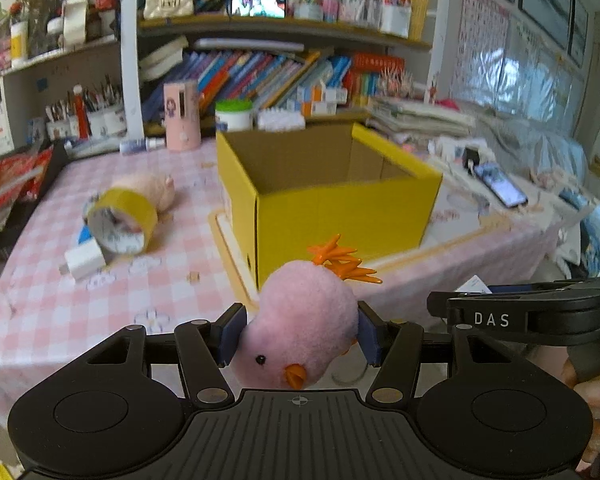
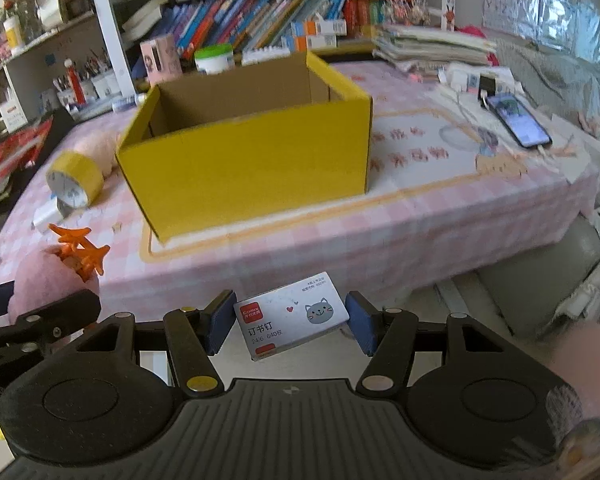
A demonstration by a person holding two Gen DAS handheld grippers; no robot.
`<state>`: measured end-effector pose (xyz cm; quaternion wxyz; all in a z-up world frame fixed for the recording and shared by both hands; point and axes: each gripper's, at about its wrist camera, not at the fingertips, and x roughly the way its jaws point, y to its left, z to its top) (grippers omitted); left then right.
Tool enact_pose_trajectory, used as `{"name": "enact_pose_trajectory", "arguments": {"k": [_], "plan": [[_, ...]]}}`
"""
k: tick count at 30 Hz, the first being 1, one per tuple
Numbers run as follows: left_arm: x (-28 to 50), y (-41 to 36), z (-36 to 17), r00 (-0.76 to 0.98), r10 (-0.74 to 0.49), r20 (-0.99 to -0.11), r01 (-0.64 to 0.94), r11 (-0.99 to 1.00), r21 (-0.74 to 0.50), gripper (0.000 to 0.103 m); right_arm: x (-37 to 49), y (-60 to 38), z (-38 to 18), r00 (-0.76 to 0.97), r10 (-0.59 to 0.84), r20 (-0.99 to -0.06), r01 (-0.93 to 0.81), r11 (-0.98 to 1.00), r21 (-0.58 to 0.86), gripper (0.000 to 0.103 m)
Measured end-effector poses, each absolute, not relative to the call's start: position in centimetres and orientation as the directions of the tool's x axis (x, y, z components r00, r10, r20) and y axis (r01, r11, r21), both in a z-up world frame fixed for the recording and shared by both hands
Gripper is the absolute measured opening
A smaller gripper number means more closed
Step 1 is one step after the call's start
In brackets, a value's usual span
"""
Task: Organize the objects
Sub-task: 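Lift the chick and staple box and carry both toward the yellow box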
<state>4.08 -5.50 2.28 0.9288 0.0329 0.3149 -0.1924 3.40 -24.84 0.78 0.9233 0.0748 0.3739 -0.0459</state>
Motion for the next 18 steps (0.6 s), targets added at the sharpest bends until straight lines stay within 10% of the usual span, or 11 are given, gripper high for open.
{"name": "enact_pose_trajectory", "arguments": {"k": [18], "plan": [[14.2, -10.9, 5.4, 0.799, -0.306, -0.519, 0.351, 0.936, -0.010, 0.057, 15.0, -28.9, 7.5, 0.865, 0.022, -0.502, 0.019, 0.997, 0.076, 0.058]]}}
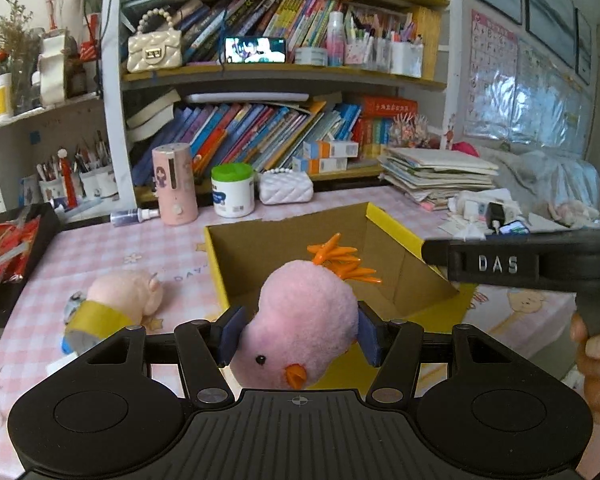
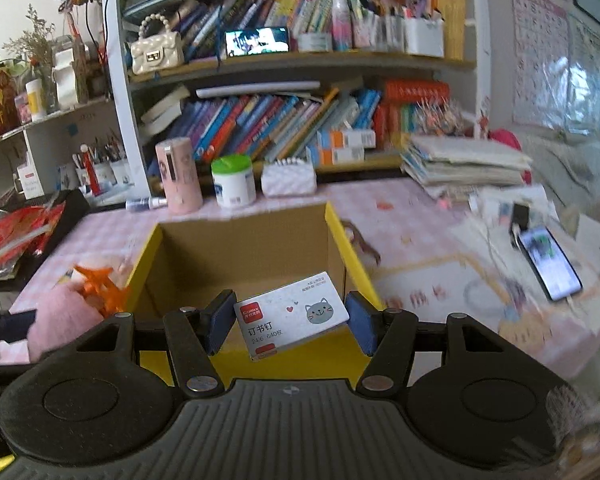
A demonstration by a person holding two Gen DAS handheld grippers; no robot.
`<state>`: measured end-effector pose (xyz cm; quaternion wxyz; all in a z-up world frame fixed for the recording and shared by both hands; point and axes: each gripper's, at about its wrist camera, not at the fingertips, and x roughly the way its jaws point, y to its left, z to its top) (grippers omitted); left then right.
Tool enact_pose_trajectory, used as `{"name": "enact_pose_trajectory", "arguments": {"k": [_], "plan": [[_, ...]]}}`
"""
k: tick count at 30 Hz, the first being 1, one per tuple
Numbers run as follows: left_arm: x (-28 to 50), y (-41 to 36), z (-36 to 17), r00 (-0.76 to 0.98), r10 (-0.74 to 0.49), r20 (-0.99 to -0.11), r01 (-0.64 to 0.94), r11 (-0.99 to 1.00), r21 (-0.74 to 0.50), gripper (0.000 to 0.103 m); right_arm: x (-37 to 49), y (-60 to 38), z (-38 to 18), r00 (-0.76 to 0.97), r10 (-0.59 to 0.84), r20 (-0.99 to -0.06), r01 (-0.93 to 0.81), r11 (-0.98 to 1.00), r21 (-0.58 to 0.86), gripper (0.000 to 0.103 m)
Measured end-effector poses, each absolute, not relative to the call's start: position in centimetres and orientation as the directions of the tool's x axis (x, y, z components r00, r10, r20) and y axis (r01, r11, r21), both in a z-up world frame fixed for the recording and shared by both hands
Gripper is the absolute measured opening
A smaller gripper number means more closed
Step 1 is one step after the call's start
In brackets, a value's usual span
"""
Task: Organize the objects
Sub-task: 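Lift the chick and staple box and carry both toward the yellow box, then lower both into the yellow box and open both tools to release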
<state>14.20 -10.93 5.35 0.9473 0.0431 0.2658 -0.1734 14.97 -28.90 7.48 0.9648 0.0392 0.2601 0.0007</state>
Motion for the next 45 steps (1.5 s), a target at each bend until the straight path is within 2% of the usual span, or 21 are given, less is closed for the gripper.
{"name": "enact_pose_trajectory", "arguments": {"k": [11, 23, 24, 25, 29, 36, 45], "plan": [[19.7, -16.0, 2.5, 0.770, -0.215, -0.600, 0.327, 0.942, 0.081, 0.057, 24.0, -30.4, 6.6, 0.840, 0.097, -0.533, -0.111, 0.994, 0.005, 0.058], [23.9, -18.2, -0.6, 0.681, -0.139, -0.719, 0.300, 0.949, 0.100, 0.057, 32.8, -27.5, 2.0, 0.664, 0.197, -0.722, -0.382, 0.919, -0.101, 0.058], [24.1, -18.3, -0.7, 0.676, -0.138, -0.724, 0.297, 0.950, 0.096, 0.057, 33.1, -27.2, 1.5, 0.649, 0.199, -0.734, -0.406, 0.907, -0.112, 0.058], [24.2, -18.3, -0.8, 0.672, -0.137, -0.727, 0.298, 0.950, 0.096, 0.052, 33.4, -26.9, 1.2, 0.636, 0.202, -0.745, -0.427, 0.896, -0.121, 0.058], [24.6, -18.3, -1.2, 0.661, -0.127, -0.740, 0.290, 0.952, 0.095, 0.050, 34.3, -26.0, -0.2, 0.570, 0.199, -0.797, -0.492, 0.860, -0.137, 0.058], [25.2, -18.5, -1.7, 0.644, -0.121, -0.756, 0.285, 0.954, 0.090, 0.050, 35.6, -26.3, -1.8, 0.436, 0.180, -0.882, -0.489, 0.870, -0.064, 0.058], [25.2, -19.3, -2.0, 0.639, -0.143, -0.755, 0.308, 0.948, 0.081, 0.050, 35.1, -27.7, -1.7, 0.441, 0.151, -0.885, -0.464, 0.882, -0.081, 0.058]]}}
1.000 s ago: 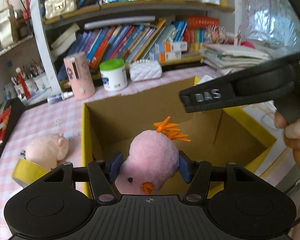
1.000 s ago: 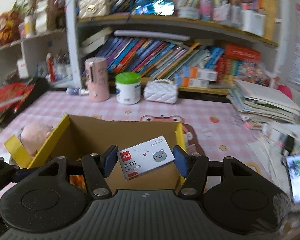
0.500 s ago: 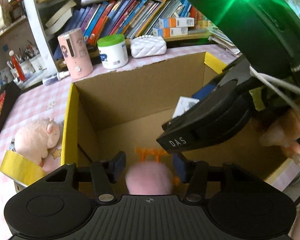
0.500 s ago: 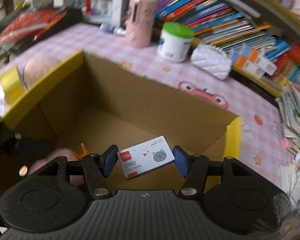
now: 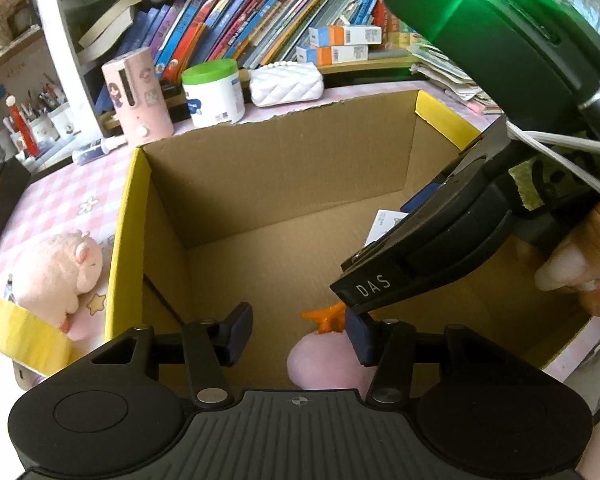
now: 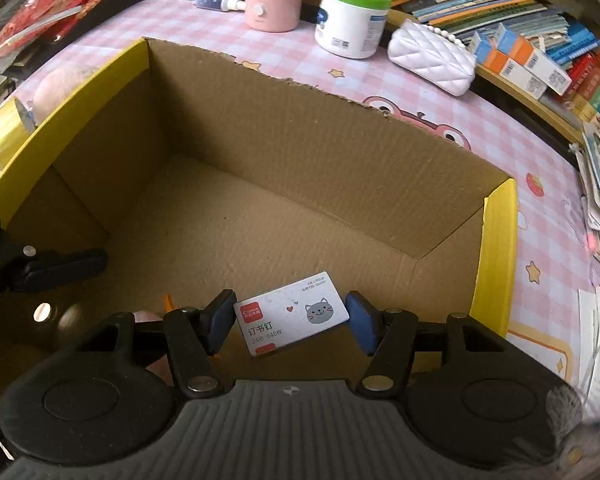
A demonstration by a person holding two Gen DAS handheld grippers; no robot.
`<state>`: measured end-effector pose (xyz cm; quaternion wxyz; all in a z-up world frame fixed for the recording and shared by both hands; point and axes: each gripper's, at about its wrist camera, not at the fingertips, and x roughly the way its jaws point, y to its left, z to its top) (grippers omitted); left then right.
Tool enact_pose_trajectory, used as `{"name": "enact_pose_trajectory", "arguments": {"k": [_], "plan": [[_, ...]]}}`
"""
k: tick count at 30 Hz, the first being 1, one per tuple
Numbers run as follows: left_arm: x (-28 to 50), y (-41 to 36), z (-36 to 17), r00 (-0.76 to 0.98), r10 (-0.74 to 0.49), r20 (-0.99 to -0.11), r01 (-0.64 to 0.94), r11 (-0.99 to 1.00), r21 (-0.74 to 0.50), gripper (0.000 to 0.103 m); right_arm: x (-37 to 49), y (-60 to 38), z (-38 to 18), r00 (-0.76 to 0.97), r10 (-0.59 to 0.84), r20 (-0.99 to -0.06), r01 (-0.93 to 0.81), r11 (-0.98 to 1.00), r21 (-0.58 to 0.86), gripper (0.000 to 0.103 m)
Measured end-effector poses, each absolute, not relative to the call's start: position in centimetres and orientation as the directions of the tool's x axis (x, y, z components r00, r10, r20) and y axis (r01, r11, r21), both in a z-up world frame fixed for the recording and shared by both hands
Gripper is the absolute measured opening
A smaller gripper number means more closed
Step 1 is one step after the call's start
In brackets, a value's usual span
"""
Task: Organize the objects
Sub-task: 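Lower both into the yellow box and open both tools to release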
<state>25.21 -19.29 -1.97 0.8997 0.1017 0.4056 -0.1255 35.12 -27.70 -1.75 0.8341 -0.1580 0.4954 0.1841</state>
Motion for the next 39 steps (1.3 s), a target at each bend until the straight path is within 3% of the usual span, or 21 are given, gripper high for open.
{"name": "enact_pose_trajectory", "arguments": {"k": [9, 12, 14, 16, 22, 30, 39], "plan": [[25.1, -19.4, -1.8, 0.659, -0.141, -0.739, 0.303, 0.949, 0.088, 0.052, 35.3, -27.9, -1.5, 0.450, 0.139, -0.882, -0.447, 0.890, -0.088, 0.058], [24.5, -19.2, -1.3, 0.683, -0.145, -0.716, 0.305, 0.947, 0.100, 0.055, 35.0, -28.0, -1.1, 0.487, 0.150, -0.860, -0.442, 0.892, -0.094, 0.062], [24.0, -19.1, -0.8, 0.704, -0.142, -0.696, 0.297, 0.949, 0.107, 0.069, 34.6, -28.1, -0.5, 0.521, 0.160, -0.838, -0.431, 0.897, -0.097, 0.066], [23.2, -18.8, 0.0, 0.729, -0.151, -0.667, 0.295, 0.949, 0.107, 0.070, 34.1, -28.3, 0.1, 0.541, 0.174, -0.823, -0.411, 0.909, -0.077, 0.073], [21.0, -17.4, 2.4, 0.775, -0.177, -0.607, 0.288, 0.953, 0.090, 0.075, 31.1, -29.2, 3.5, 0.650, 0.195, -0.734, -0.331, 0.943, -0.043, 0.074], [17.1, -14.3, 4.7, 0.826, -0.186, -0.533, 0.262, 0.963, 0.070, 0.082, 24.4, -30.8, 7.1, 0.815, 0.085, -0.574, -0.108, 0.994, -0.006, 0.077], [13.3, -10.5, 4.4, 0.827, -0.183, -0.532, 0.255, 0.965, 0.064, 0.085, 17.2, -30.4, 6.8, 0.851, -0.048, -0.522, 0.083, 0.996, 0.044, 0.080]]}}
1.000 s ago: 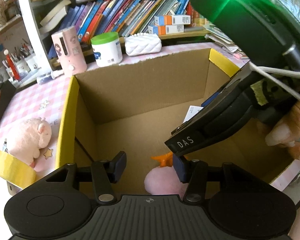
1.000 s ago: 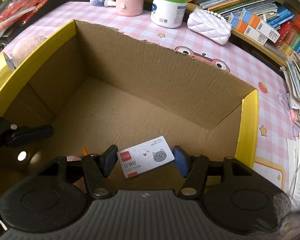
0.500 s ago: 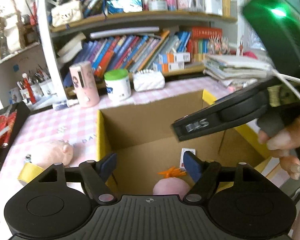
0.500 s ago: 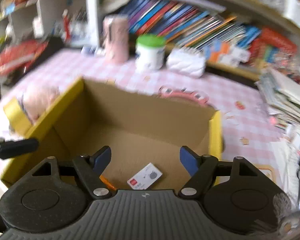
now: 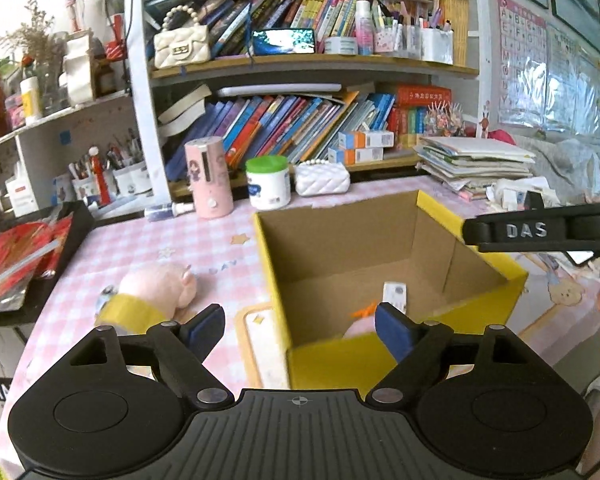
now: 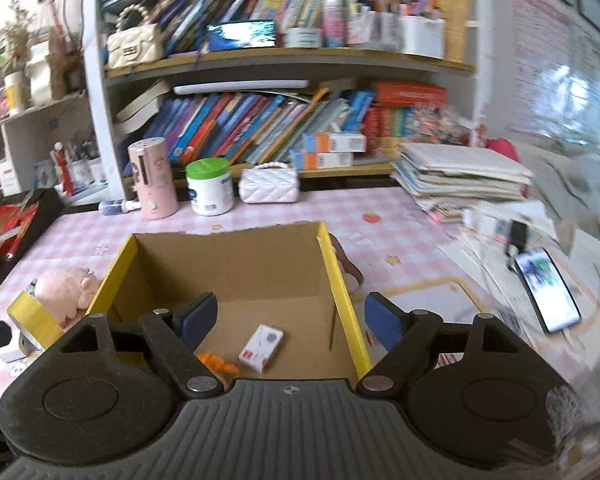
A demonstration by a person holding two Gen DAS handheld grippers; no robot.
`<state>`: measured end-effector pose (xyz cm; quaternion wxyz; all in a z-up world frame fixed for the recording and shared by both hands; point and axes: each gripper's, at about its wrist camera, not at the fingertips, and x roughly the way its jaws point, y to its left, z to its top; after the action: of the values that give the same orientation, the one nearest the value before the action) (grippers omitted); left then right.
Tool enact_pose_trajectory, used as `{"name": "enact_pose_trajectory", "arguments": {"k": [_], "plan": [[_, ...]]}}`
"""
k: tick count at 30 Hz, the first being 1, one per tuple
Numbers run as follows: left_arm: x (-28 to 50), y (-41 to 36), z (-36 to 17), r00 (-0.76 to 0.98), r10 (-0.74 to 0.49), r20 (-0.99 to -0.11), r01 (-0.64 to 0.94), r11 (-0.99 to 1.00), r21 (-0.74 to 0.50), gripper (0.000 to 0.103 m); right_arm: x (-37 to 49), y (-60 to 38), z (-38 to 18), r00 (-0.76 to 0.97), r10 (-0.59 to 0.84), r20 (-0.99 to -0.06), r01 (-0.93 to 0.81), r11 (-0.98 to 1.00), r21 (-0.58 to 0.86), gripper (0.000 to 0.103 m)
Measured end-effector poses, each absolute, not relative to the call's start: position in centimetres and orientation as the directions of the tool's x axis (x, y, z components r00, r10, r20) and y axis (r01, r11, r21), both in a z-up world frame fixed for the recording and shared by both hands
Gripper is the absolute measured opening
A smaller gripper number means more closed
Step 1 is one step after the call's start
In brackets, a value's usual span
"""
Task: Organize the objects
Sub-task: 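Lower both into the yellow box and open both tools to release, then withdraw both tools from the box back toward the table items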
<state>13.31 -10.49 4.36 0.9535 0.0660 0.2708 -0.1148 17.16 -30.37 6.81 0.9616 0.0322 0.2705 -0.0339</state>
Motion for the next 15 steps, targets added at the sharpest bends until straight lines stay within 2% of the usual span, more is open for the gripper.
{"name": "enact_pose_trajectory", "arguments": {"k": [9, 15], "plan": [[9.1, -6.4, 1.8, 0.793, -0.125, -0.596, 0.223, 0.970, 0.093, 0.088, 10.6, -25.9, 3.3, 0.816, -0.132, -0.563, 0.145, 0.989, -0.022, 0.084], [6.4, -4.3, 0.3, 0.758, -0.115, -0.643, 0.234, 0.967, 0.104, 0.088, 7.6, -22.5, 1.5, 0.786, -0.105, -0.609, 0.113, 0.993, -0.026, 0.087]]}}
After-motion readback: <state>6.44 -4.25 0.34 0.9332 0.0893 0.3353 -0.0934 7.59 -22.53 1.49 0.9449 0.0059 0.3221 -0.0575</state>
